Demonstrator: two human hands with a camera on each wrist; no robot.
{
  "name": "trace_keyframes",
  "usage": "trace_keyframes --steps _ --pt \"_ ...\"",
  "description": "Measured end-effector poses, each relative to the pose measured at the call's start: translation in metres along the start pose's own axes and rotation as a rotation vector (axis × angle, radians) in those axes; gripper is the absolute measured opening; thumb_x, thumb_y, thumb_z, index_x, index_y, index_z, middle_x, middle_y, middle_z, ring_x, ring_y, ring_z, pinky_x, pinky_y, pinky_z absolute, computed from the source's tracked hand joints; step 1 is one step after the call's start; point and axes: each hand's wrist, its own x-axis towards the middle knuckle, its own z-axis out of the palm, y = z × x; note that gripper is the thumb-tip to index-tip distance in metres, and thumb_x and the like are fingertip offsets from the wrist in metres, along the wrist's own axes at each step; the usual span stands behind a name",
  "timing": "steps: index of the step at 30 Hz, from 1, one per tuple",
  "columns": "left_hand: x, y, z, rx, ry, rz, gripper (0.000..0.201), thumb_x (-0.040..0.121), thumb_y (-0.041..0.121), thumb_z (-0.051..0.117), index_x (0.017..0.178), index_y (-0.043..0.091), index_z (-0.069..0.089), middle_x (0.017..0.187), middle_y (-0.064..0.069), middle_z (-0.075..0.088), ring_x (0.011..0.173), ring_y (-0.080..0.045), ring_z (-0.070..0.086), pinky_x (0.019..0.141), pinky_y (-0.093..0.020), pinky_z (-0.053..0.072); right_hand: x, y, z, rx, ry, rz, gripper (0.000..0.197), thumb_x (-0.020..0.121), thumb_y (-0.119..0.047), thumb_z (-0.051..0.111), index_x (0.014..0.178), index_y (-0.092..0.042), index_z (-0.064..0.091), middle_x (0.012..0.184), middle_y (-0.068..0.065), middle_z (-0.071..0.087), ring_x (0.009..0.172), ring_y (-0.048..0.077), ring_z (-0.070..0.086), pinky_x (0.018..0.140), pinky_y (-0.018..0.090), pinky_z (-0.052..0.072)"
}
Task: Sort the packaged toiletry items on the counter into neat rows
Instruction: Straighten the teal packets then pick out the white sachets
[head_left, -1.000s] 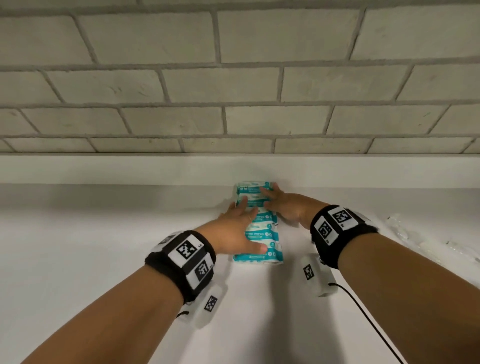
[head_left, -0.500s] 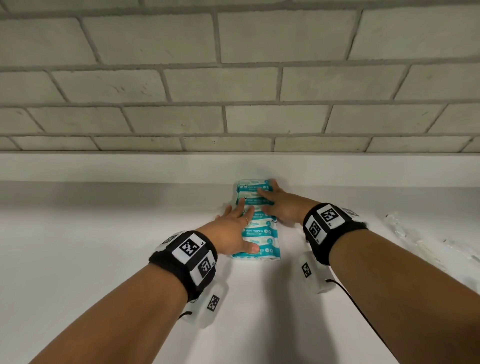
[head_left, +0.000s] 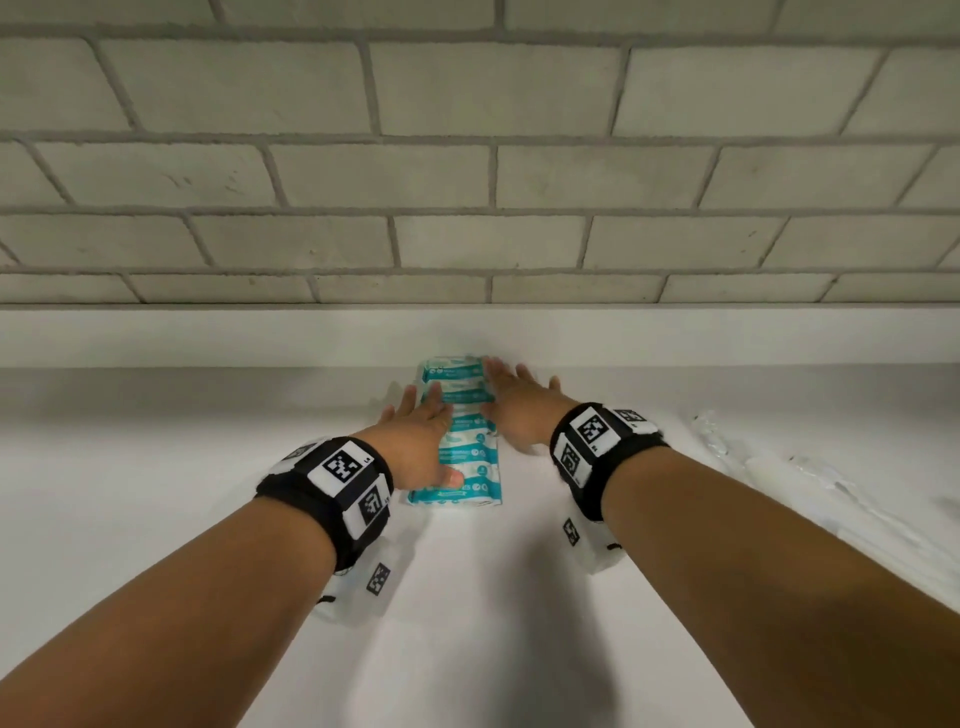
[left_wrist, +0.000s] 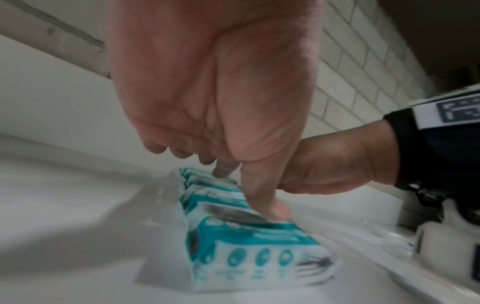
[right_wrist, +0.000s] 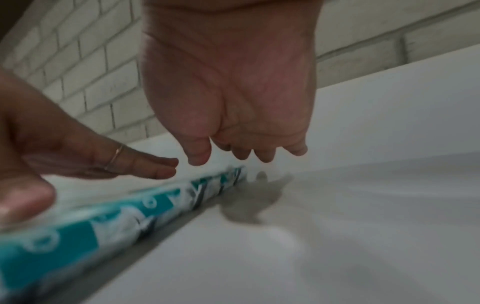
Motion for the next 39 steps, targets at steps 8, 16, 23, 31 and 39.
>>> trace_keyframes --steps 8,16,23,31,39 --pt "-0.047 0.078 0.014 -0.063 0.115 0.119 0.081 0.096 0.051 0.042 0.154 0.013 0.001 0.159 -0.010 -0.021 0.146 -0.030 -0.019 0.121 -0.043 -0.001 -0.154 0.126 -0.026 -0.008 -0.075 0.330 0.071 0.096 -0.046 0.045 0.154 -0.024 0.011 0.163 0.003 0.000 0.149 0.025 0.015 0.120 0.041 0.016" --pt "-0.061 0.209 0.040 0.052 -0.026 0.288 0.078 0.097 0.049 0.042 0.154 0.018 -0.002 0.160 -0.007 -0.017 0.147 -0.029 -0.014 0.121 -0.046 0.002 -0.271 0.196 0.017 -0.062 -0.056 0.235 0.061 0.100 -0.025 0.044 0.154 -0.030 0.015 0.163 -0.001 -0.001 0.150 0.018 0.008 0.119 0.038 0.012" --pt "-0.082 0.257 0.067 0.147 -0.090 0.284 0.069 0.097 0.049 0.040 0.153 0.021 0.012 0.162 -0.009 -0.001 0.149 -0.025 0.006 0.120 -0.041 0.014 -0.343 0.209 0.043 -0.095 -0.189 0.094 0.067 0.087 -0.022 0.062 0.145 -0.042 0.036 0.161 -0.013 0.009 0.144 0.012 0.024 0.115 0.033 0.027" --pt "-0.114 0.272 0.085 0.101 0.023 0.106 0.032 0.087 0.042 0.043 0.078 0.019 0.063 0.093 0.000 0.059 0.090 -0.024 0.061 0.082 -0.038 0.052 -0.368 0.254 0.046 -0.220 -0.018 0.038 0.045 0.088 -0.026 0.058 0.132 -0.035 0.053 0.128 -0.004 0.043 0.121 0.021 0.048 0.096 0.035 0.046" --pt "-0.107 0.303 0.092 -0.049 0.138 0.011 0.028 0.095 0.020 0.036 0.111 0.021 0.059 0.116 -0.006 0.054 0.105 -0.024 0.054 0.085 -0.030 0.042 -0.362 0.291 0.032 -0.170 -0.007 -0.004 0.047 0.090 -0.014 0.055 0.134 -0.032 0.054 0.137 -0.007 0.048 0.122 0.017 0.050 0.102 0.032 0.043"
